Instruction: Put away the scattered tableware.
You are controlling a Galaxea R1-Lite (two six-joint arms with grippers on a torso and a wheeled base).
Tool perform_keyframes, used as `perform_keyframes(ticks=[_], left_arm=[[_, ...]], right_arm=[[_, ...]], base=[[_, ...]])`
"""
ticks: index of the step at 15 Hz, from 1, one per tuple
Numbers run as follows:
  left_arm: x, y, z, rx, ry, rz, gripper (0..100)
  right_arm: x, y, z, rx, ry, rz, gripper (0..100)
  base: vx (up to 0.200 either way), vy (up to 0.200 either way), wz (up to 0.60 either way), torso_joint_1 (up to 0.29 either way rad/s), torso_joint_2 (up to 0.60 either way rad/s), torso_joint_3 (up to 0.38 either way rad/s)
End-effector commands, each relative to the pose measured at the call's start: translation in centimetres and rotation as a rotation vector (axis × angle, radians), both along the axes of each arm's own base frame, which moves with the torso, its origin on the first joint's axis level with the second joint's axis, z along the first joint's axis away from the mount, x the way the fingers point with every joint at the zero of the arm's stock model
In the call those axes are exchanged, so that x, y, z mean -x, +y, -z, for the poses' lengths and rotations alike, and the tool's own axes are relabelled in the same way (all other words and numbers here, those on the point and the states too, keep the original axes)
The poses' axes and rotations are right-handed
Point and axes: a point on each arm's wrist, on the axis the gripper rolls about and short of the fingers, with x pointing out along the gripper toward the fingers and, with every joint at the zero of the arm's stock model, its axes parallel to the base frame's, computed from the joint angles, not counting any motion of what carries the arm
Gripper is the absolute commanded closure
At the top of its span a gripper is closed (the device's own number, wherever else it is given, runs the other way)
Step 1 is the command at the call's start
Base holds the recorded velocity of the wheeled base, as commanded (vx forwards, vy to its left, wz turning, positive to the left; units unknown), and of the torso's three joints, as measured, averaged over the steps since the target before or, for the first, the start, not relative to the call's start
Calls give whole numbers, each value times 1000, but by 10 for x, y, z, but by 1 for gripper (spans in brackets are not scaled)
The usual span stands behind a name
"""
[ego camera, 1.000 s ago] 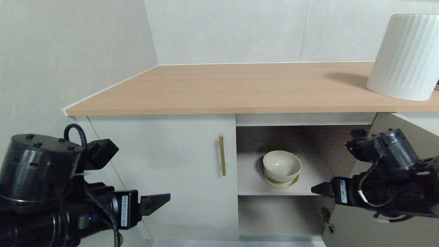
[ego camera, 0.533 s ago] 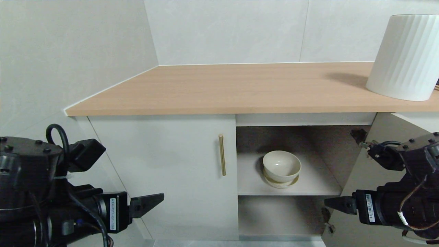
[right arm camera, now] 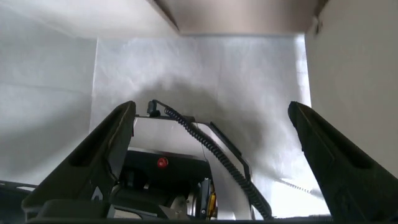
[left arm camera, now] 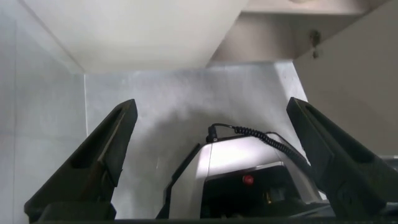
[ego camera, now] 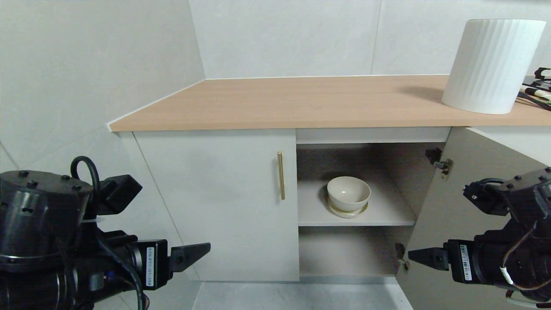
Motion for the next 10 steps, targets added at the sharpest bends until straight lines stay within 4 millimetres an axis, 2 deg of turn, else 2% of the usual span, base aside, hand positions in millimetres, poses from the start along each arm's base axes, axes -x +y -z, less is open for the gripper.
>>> perform_keyframes(ticks=[1, 7, 10], left_arm=[[-3, -2, 3, -9, 15, -1, 0], [-5, -4, 5, -16, 27, 2, 0], [-5, -4, 6, -17, 28, 6, 0]], right_arm=[[-1, 1, 3, 7, 11, -1, 0], [-1, 1, 3, 8, 10, -3, 0], [-1, 1, 4, 10, 14, -3, 0]], base=[[-200, 0, 0, 2, 7, -2], [-200, 0, 0, 2, 2, 2], [0, 0, 0, 0, 0, 0]])
